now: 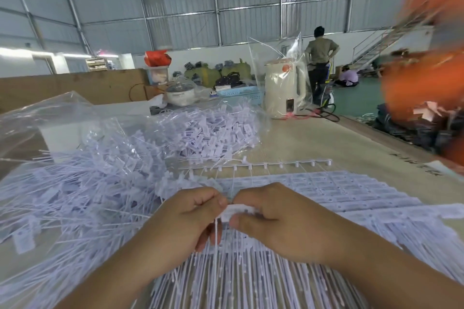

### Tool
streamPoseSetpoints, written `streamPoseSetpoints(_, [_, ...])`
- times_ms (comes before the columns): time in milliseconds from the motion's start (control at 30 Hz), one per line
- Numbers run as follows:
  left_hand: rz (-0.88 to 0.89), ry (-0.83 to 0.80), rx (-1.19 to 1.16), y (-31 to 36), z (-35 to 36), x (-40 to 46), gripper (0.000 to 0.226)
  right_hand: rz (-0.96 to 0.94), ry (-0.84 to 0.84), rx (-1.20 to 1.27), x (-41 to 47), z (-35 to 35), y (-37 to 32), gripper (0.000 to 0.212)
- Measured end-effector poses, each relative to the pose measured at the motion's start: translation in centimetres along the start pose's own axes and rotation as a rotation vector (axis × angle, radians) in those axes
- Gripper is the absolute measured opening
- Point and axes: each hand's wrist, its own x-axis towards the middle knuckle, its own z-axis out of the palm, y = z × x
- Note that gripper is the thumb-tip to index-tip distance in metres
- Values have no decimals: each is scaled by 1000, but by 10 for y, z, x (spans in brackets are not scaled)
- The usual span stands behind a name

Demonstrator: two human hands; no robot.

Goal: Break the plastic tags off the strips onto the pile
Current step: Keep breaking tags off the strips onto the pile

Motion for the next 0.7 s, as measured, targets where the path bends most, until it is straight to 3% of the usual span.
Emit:
streamPoseSetpoints(100, [33, 64, -114, 0, 5, 3, 39, 18, 82, -58, 2, 3, 0, 22])
streamPoseSetpoints(300, [-56, 238, -531, 5, 15, 4, 29, 20, 287, -54, 5, 17, -9, 24])
streamPoseSetpoints(400, [-91, 279, -731, 12, 19, 3, 36, -10, 393, 37, 6, 23, -15, 23])
streamPoseSetpoints(567, [-153, 303, -874, 18, 26, 2, 41, -60, 457, 140, 6, 27, -17, 30])
streamPoseSetpoints(700, [-228, 365, -1171, 14, 18, 7, 33, -92, 576, 343, 9, 27, -12, 27])
